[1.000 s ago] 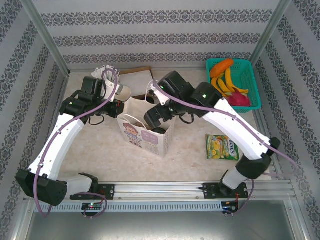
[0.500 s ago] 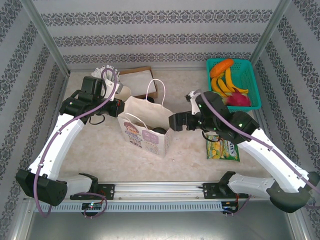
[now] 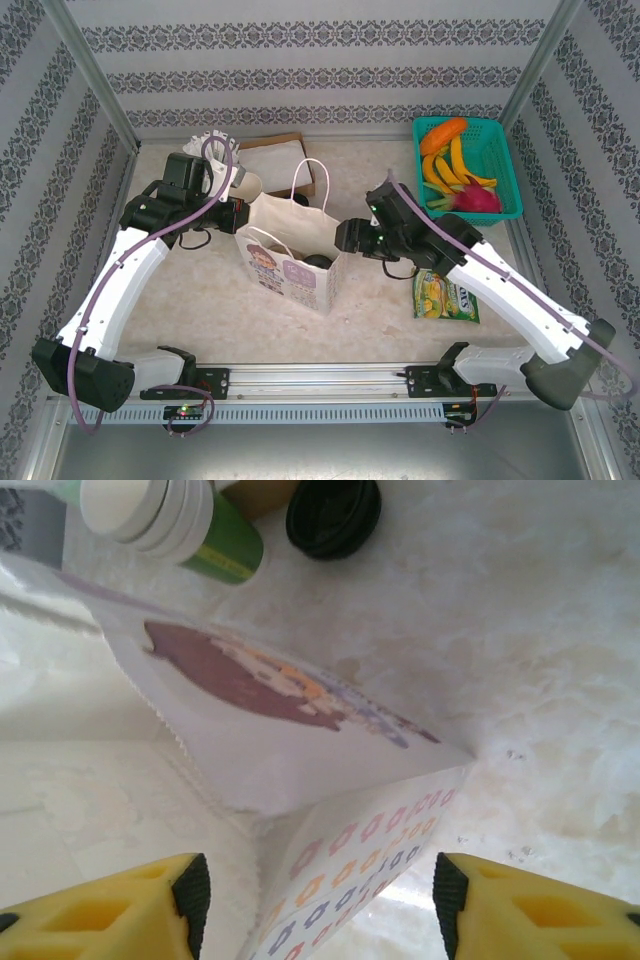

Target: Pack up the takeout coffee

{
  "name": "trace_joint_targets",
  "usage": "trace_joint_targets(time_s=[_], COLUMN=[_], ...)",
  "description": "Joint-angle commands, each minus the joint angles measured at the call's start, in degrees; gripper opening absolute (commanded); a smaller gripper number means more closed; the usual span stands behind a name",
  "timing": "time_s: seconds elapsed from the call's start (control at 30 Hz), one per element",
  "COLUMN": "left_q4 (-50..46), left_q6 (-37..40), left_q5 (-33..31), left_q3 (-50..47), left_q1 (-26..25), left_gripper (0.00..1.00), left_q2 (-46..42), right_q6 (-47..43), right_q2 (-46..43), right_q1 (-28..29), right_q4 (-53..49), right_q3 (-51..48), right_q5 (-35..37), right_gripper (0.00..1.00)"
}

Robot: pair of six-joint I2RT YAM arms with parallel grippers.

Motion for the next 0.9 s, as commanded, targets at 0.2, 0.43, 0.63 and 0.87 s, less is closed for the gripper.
trace_joint_targets(time_s=[0.2,0.43,0.63,0.87], left_q4=[-0.10,-0.27,3.12,5.56], left_q6=[-3.78,-4.98,-5.93,-13.93], left_q5=[3.67,4.19,3.82,-11.25], left_q3=[0.24,1.23,-0.01,0.72], left_q1=[-0.51,-0.49,-0.29,1.21], left_gripper=[0.02,0.35,0.72,0.98], left_q2=[-1.37,-2.43,-6.29,-7.55], right_q6=[-6.67,-16.15,-19.80,-20.55], right_q2=[5.77,11.16,15.69,20.88], right_q1=[-0.44,-5.39,-8.58,-9.96], right_q4=[-5.54,-7.85,-7.54,-6.27], right_q3=[8.81,15.34,19.18,23.90], right_q5=[-3.34,-4.14,-5.51,-6.61], right_gripper=[0.19,0.09,0.08,0.11])
